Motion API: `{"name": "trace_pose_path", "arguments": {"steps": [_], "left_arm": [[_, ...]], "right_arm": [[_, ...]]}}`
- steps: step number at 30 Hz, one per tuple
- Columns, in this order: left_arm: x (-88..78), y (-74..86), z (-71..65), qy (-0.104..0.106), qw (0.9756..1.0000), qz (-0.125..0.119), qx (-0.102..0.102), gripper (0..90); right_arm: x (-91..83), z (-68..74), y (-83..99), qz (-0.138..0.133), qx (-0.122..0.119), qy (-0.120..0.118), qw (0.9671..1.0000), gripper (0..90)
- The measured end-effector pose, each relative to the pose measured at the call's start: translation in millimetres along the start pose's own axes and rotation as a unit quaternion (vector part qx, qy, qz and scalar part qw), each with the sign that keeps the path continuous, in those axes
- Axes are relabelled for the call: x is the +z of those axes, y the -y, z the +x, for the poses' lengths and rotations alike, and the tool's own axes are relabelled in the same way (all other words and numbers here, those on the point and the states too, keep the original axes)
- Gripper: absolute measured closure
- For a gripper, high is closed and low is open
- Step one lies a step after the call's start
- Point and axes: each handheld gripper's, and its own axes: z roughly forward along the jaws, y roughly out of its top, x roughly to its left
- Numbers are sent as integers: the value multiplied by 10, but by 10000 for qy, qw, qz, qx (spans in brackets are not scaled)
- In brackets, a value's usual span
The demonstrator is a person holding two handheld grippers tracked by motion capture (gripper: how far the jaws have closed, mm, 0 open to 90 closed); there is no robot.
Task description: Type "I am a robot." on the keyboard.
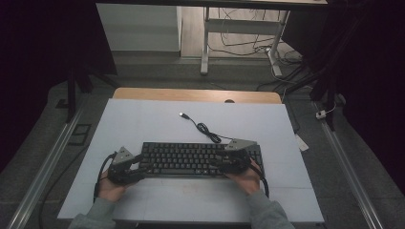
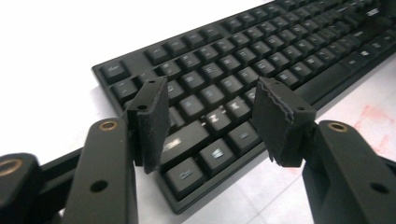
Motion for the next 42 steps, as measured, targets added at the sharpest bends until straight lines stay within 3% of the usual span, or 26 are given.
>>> {"name": "trace_pose_path", "arguments": {"steps": [11, 15, 21, 25, 35, 42], "left_arm": [[158, -388, -132, 276, 9985, 302, 374, 555], [200, -417, -172, 452, 9980, 251, 375, 660], [323, -369, -251, 645, 9942, 569, 640, 885], [400, -348, -317, 764, 9906, 755, 850, 890], [512, -306, -440, 870, 9855, 988, 1067, 890], [555, -283, -462, 835, 9855, 1036, 1056, 889]], "right_arm": [[-24, -18, -2, -38, 19, 16, 10000, 501], [-27, -22, 0, -5, 18, 67, 10000, 501], [-1, -27, 8, 64, -9, 72, 10000, 500], [15, -33, 12, 39, 13, 68, 10000, 500], [19, -38, 11, 91, -22, 87, 9999, 499], [17, -44, 10, 92, -28, 103, 9999, 499]]}}
